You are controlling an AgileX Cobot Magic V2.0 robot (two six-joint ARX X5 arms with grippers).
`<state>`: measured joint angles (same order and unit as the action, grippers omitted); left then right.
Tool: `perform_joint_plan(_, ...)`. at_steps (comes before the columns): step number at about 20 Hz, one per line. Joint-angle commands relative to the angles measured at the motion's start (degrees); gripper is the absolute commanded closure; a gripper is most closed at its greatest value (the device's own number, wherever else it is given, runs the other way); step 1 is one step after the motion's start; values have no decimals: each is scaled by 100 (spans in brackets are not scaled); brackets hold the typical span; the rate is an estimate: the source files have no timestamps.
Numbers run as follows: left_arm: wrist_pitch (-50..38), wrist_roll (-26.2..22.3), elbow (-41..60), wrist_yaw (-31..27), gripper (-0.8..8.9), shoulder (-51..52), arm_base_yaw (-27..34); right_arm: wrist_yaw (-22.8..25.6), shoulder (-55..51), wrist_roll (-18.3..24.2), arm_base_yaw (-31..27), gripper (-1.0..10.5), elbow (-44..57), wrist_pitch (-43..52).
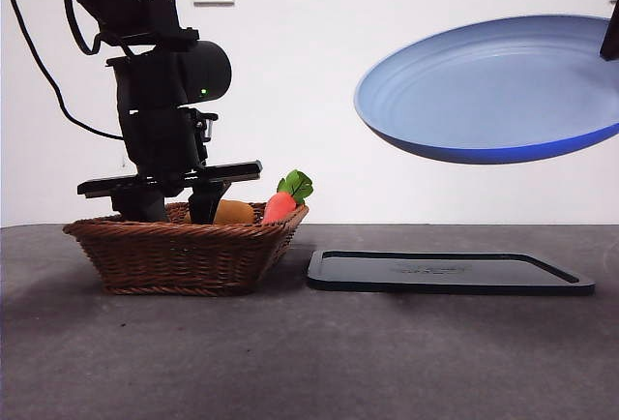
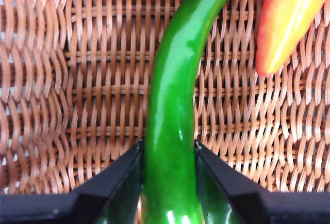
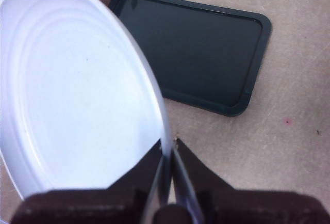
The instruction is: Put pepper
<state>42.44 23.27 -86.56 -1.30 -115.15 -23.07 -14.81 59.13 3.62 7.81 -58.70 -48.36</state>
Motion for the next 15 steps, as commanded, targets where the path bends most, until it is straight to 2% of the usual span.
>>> perform_joint_plan(1,85,77,-92,-2,688,31,-46,-28,22,-55,13,941,-55,83)
perform_joint_plan(9,-138,70,-92,33,688,855,-48,-31,44,-122,13,941,-55,173)
perform_joint_plan(11,-127,-7,-92,245,688,1161,-55,-39,146,-315,13,941,-55,188)
perform_joint_plan(15,-118,-304,-92,1241,688,1836,-107,-743,785,-680,13,941,-55,256)
